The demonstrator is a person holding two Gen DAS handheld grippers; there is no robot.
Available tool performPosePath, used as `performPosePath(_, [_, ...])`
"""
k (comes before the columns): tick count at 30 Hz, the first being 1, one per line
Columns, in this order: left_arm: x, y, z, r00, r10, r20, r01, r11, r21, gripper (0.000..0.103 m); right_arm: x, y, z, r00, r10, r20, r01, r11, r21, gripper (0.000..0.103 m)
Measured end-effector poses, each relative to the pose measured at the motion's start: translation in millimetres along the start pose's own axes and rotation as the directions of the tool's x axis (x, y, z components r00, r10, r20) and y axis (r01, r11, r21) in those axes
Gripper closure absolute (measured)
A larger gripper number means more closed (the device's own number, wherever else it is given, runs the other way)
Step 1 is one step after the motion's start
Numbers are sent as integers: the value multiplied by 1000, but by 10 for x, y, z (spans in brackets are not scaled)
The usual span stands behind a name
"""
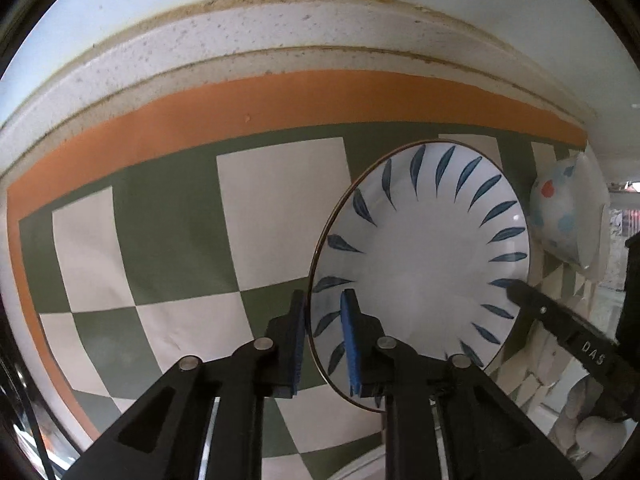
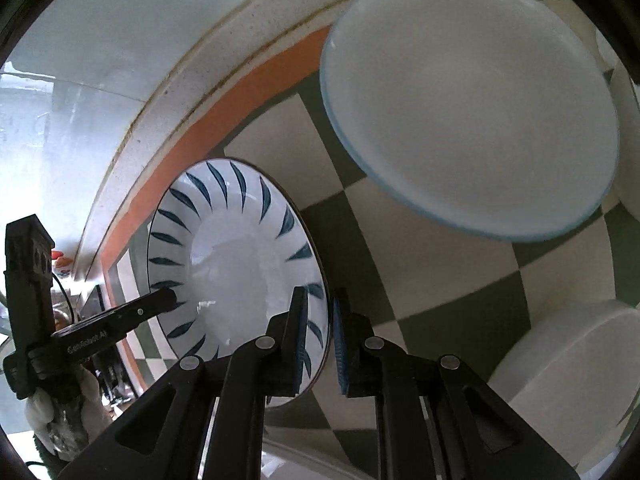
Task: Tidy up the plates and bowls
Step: 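Grasp the blue-striped plate rim with the left tool while the right tool grips it too, then carry the blue-striped plate with both tools and lower it onto the plate stack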
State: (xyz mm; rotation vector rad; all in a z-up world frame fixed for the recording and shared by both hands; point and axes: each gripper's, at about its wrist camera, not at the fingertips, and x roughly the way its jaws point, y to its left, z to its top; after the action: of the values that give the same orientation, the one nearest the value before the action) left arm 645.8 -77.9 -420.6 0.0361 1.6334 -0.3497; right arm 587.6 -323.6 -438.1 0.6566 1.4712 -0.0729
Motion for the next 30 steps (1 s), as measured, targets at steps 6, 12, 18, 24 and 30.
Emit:
performPosePath(6, [-60, 58, -126, 999, -3, 33, 3, 1000, -13, 90, -26, 11, -6, 1000, 14, 20, -13, 1000, -26, 97])
performPosePath(12, [-207, 60, -281, 998, -8, 70, 9, 1000, -8, 90, -137, 116, -101, 999, 11, 38, -8, 998, -70, 97])
performPosePath(18, [-437, 18, -459, 994, 0, 108, 0, 1000, 2, 90, -308, 234, -256, 998, 26, 63, -19, 994, -107, 97])
performPosePath(24, [-680, -74, -894, 987, -4, 160, 8, 1000, -24, 90, -603, 305, -538, 994, 56, 89, -41, 986, -159, 97])
performPosePath(30, [-823, -193, -1275, 979, 5, 206, 10, 997, -73, 90, -803, 303, -837, 993, 85, 85, -64, 973, -220, 97])
